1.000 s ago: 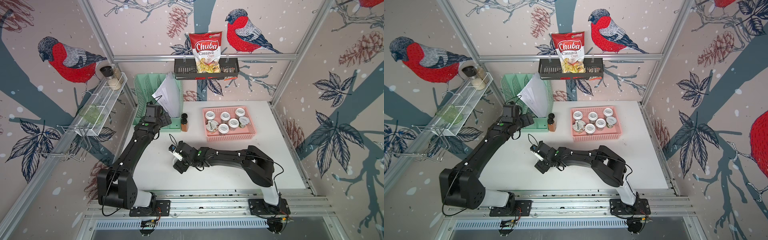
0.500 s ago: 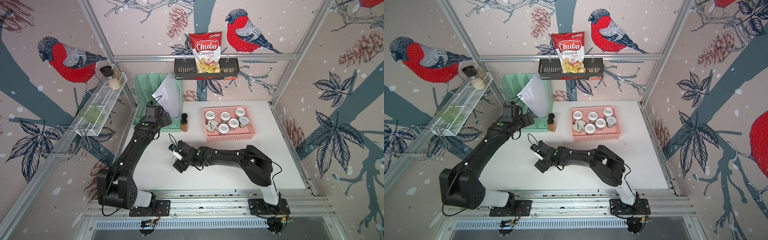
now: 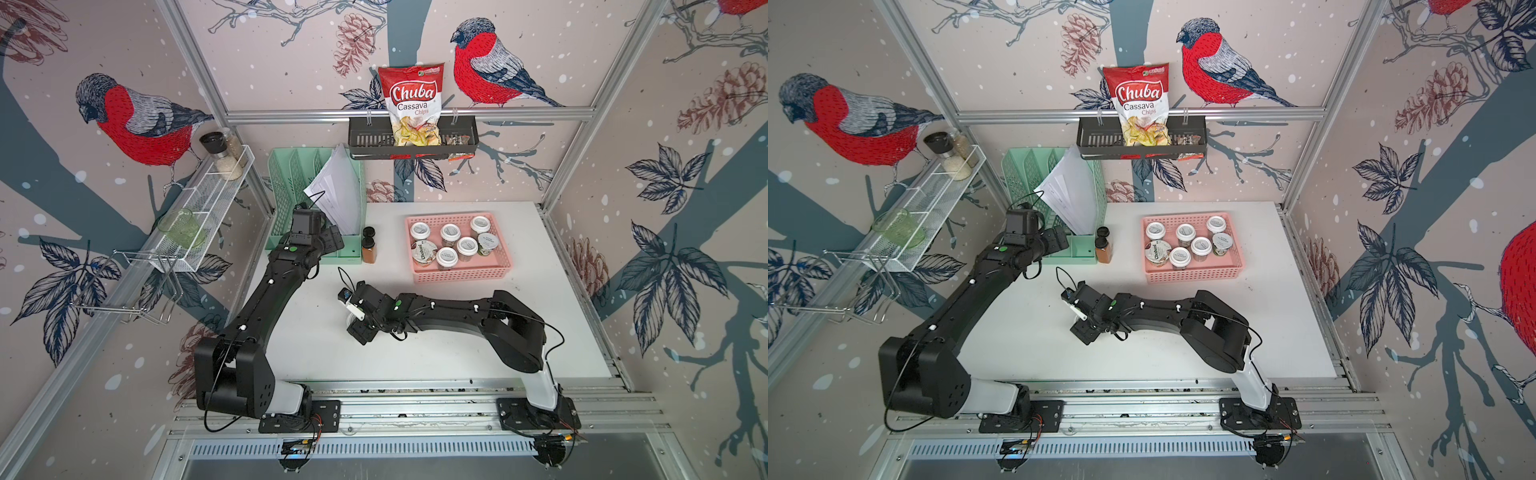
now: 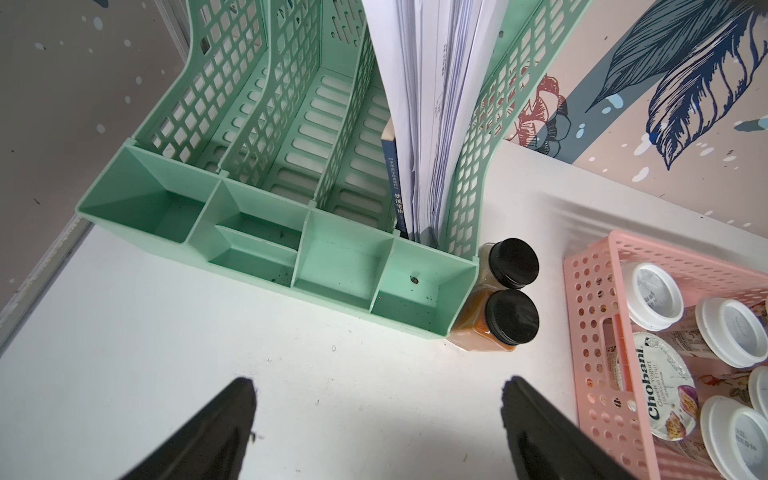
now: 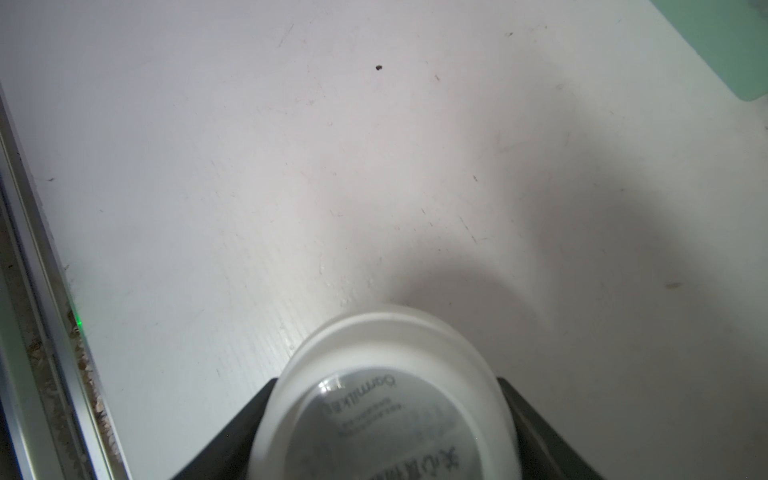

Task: Put the yogurt in the basket
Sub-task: Pick up the yogurt from the center of the board, then place the yogurt in the basket.

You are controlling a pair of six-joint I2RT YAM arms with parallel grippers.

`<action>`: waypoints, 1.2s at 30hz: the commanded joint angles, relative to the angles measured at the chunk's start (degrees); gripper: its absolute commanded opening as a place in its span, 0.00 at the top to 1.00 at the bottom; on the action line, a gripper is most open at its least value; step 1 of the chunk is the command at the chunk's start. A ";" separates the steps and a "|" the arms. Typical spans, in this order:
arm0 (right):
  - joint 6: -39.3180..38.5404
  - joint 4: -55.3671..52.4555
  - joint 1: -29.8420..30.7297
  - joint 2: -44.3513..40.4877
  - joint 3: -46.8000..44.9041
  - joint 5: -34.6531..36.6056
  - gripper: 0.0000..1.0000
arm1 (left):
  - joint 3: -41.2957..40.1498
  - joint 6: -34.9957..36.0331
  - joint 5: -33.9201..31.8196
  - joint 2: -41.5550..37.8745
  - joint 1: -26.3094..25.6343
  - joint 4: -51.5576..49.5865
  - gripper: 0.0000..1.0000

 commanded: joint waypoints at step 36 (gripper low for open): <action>8.21 -8.03 -26.53 -34.82 -18.57 8.46 0.26 | 7.21 1.61 -2.65 1.33 -9.50 -1.92 0.04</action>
